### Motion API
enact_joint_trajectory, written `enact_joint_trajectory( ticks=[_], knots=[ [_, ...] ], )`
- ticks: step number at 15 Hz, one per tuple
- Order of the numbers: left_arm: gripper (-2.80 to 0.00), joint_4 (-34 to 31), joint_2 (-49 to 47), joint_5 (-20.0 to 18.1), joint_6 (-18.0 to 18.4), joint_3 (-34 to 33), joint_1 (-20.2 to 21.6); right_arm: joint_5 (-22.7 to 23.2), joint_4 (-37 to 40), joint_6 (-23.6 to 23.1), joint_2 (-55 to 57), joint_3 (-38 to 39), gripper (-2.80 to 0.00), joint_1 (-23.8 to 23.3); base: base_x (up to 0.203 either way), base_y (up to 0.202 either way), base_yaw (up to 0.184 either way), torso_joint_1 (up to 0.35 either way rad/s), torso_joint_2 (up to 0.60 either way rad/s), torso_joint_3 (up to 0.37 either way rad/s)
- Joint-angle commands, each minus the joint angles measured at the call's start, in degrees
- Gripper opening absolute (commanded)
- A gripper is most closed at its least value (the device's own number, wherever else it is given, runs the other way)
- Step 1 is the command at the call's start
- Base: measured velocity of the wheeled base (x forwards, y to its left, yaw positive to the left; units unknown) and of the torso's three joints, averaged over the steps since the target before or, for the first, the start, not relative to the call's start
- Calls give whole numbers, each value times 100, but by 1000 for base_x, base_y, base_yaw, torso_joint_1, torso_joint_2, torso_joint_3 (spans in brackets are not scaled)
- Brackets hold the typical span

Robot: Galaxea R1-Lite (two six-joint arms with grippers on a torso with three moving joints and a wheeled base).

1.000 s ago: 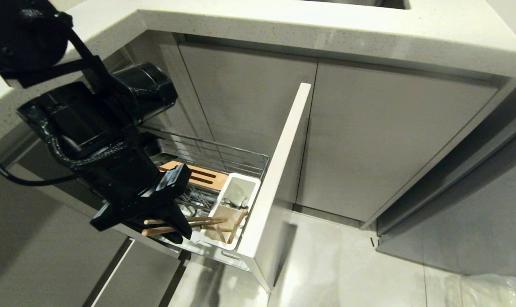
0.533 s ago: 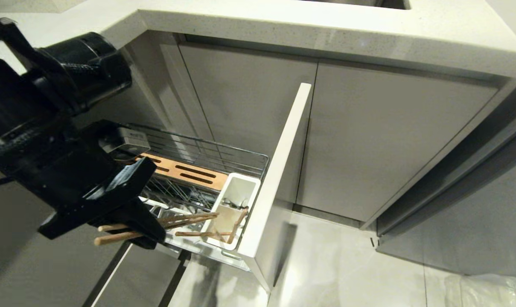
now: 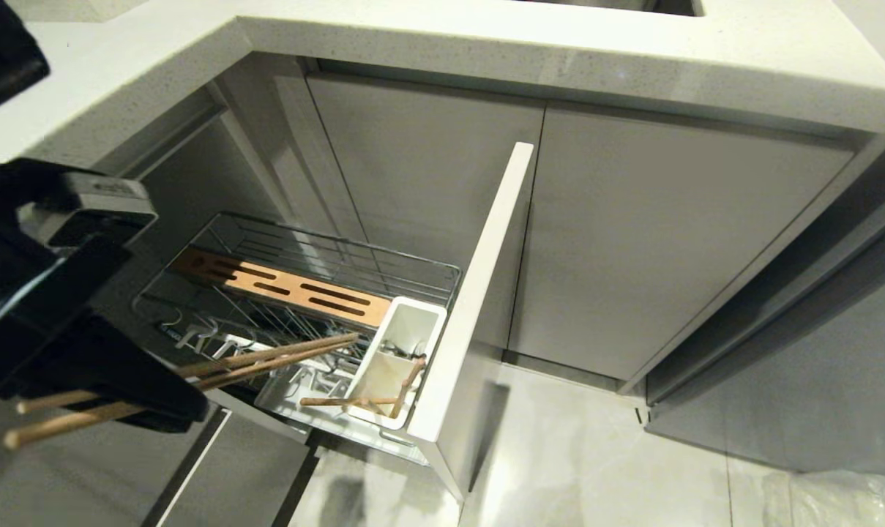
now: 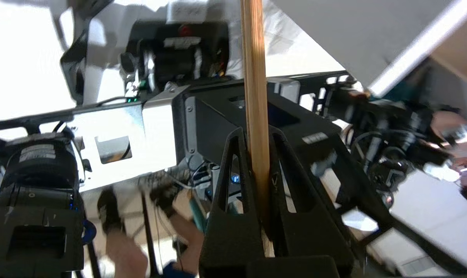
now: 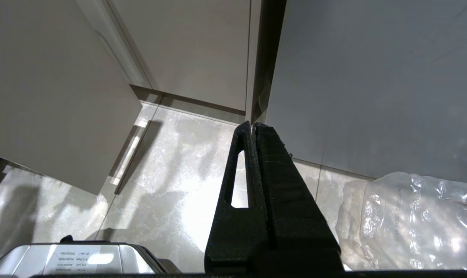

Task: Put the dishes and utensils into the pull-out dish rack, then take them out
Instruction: Take the chopsticks out of the cupboard

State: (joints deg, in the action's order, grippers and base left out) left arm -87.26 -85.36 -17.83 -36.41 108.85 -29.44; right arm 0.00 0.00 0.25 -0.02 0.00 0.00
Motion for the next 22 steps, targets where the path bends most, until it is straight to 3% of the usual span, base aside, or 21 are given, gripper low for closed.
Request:
enact_joint_trajectory(
  ticks=[1,4,7,10,12,17,19,22],
  knots=[
    [-280,-40,465,-6,-17,22,0,0,0,1,2,0,-280,0,0,0,0,0,0,0],
    [-280,16,1039,31,-7,34,-3,0,0,1,2,0,-280,0,0,0,0,0,0,0],
    [-280,557,1740,128,47,-2,5,0,0,1,2,0,-280,0,0,0,0,0,0,0],
    [-280,1446,2369,535,211,-84,39,0,0,1,2,0,-280,0,0,0,0,0,0,0],
    [-280,1891,2588,960,250,-87,347,0,0,1,2,0,-280,0,0,0,0,0,0,0],
    [-280,2547,2632,2129,300,-50,1633,0,0,1,2,0,-280,0,0,0,0,0,0,0],
    [-280,2731,2530,2592,315,-49,2445,0,0,1,2,0,-280,0,0,0,0,0,0,0],
    [-280,3002,2259,2826,375,-47,3810,0,0,1,2,0,-280,0,0,0,0,0,0,0]
  ],
)
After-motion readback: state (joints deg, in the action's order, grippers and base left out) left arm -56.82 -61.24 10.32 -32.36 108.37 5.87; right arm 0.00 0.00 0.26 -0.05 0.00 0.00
